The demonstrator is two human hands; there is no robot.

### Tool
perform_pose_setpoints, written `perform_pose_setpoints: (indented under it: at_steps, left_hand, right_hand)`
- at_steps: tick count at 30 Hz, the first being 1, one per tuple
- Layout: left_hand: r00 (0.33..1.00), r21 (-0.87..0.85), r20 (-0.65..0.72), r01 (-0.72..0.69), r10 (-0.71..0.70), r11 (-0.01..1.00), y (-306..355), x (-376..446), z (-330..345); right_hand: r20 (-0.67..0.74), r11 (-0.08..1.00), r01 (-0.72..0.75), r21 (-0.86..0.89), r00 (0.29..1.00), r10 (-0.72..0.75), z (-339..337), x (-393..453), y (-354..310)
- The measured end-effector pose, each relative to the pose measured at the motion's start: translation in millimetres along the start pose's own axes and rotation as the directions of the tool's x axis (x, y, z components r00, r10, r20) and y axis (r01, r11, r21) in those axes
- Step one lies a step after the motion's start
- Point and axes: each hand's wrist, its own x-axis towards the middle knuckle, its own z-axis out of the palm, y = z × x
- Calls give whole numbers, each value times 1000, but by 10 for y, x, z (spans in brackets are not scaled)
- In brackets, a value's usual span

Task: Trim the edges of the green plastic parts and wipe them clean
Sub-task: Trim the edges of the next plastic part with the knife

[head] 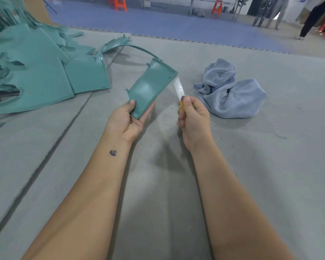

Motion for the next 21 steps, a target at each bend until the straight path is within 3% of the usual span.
perform_pose_setpoints:
  at_steps: [2, 4, 9, 12, 17, 21]
  left_hand:
    - [1000, -7, 8, 12, -12, 1000, 5, -2, -3]
    - [1000, -11, 5, 22, -22, 1000, 4, -3, -4]
    - [1000, -27, -21, 19, -19, 999, 1, -3, 33]
    - [1000, -53, -12, 17, -17, 998, -2, -15, 55]
    - [995, -63, 30, 97, -96, 993, 11, -38, 78]
    - [990, -137, 0, 139, -140, 981, 55, -30, 45]
  right_hand:
    - [-67, 994, -13, 106, 998, 20, -19, 7, -22]
    - [-44, 992, 10, 125, 999, -5, -24, -10, -33]
    - [299, 982, 155, -107, 947, -116, 66, -123, -19]
    - [404, 938, 219, -269, 910, -96, 151, -173, 2]
    - [358, 892, 299, -340, 918, -172, 225, -187, -18]
    - [184, 934, 240, -265, 963, -195, 183, -141, -81]
